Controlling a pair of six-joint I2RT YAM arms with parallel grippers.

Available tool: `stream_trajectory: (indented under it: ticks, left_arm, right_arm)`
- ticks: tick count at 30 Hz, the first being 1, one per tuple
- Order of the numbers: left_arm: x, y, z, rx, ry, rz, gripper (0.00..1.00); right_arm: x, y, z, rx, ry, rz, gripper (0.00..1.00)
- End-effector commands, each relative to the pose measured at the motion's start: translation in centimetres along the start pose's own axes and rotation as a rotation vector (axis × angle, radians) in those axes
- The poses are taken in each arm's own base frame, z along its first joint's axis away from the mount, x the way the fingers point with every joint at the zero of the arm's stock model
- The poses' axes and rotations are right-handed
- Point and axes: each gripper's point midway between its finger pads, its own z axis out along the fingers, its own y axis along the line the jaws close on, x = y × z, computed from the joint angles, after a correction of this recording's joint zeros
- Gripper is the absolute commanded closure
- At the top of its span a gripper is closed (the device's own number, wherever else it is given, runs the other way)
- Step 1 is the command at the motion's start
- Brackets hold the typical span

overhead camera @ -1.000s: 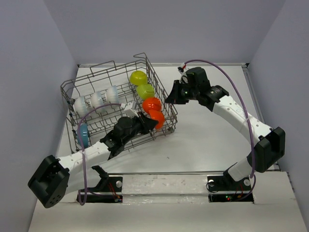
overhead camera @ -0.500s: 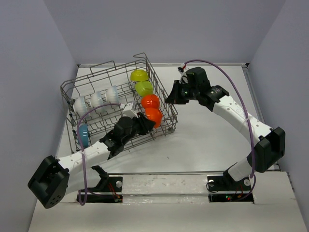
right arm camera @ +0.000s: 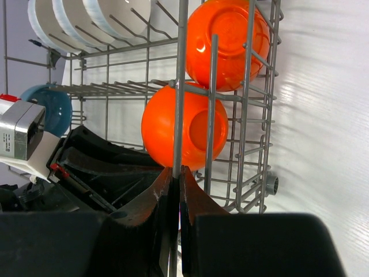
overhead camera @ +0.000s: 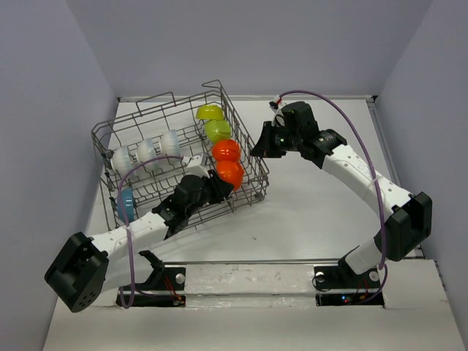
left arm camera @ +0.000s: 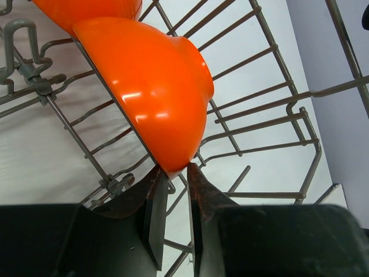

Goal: Load the bowls into the dish rack
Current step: Place the upside down bowl on the dish rack.

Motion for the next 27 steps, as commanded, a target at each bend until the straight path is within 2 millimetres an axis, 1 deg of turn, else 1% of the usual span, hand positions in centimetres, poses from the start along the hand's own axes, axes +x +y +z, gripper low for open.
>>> stream_trajectory:
  ticks: [1,6,8,10,19,23,27]
  left_arm:
    - [3.1,3.9,-0.8,-0.120,0.125,0.109,0.70]
    - [2.5,2.7,-1.2,-0.075,0.119,0.140,0.64]
    - [2.7,2.0,-1.3,-0.036,0.144,0.155,0.62]
    - [2.6,1.6,-1.4,-0.020,0.147,0.164,0.62]
    - [2.2,0.6,-1.9,0.028,0.143,0.182,0.55]
    - [2.0,0.2,-2.2,0.040,0.141,0.182,0.54]
    - [0.7,-0.4,-2.8,0.033,0.112,0.178,0.54]
  right_arm:
    - [-0.8,-0.7,-0.1,0.017,-0.033,-0.054,0.95]
    - [-0.9,-0.6,0.0,0.015,-0.033,-0.054,0.95]
    - [-1.0,-0.6,0.0,0.014,-0.034,-0.055,0.95]
    - [-0.9,-0.6,0.0,0.013,-0.032,-0.054,0.95]
    - [-0.9,-0.7,0.0,0.017,-0.033,-0.051,0.95]
    - [-1.0,-0.6,0.0,0.017,-0.035,-0.053,0.95]
    - [-1.0,-0.6,-0.1,0.015,-0.035,-0.053,0.95]
